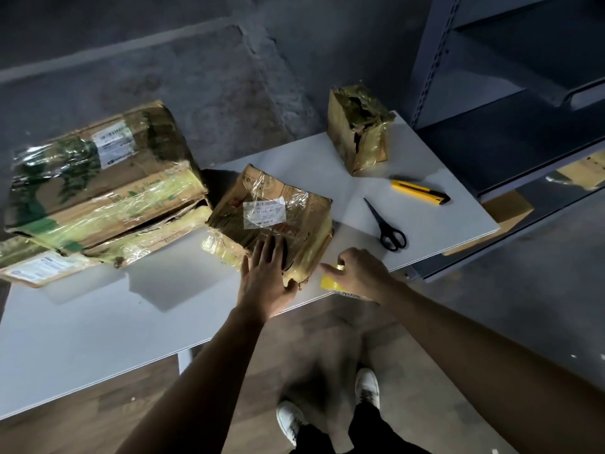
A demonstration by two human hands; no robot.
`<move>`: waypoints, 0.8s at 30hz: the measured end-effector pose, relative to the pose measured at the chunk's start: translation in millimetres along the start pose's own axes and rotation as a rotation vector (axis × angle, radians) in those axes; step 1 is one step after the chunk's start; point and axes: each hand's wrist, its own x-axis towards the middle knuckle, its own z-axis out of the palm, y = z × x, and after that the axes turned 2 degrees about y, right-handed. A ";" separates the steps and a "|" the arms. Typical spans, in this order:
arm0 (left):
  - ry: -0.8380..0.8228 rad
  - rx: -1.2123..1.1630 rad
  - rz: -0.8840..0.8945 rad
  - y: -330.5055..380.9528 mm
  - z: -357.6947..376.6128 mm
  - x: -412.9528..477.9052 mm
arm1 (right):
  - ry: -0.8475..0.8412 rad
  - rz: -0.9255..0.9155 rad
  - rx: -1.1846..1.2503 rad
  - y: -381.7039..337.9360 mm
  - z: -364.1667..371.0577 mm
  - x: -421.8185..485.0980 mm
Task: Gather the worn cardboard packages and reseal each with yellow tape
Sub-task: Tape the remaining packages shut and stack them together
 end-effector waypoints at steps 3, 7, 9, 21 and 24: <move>-0.051 -0.014 0.026 -4.7 -5.1 3.5 | -0.085 0.047 0.011 0.7 6.6 -0.7; -0.038 -0.001 0.043 -3.2 -6.6 4.9 | -0.118 0.065 0.042 -0.4 11.8 -2.6; -0.095 0.030 0.071 -4.7 -14.1 7.6 | -0.090 0.080 0.046 2.0 11.0 -1.4; 0.105 -0.040 -0.071 22.0 2.4 20.4 | -0.117 0.129 0.154 0.8 7.4 -0.1; 0.107 -0.039 -0.105 27.3 3.6 22.5 | -0.129 0.144 0.206 0.6 6.8 -0.9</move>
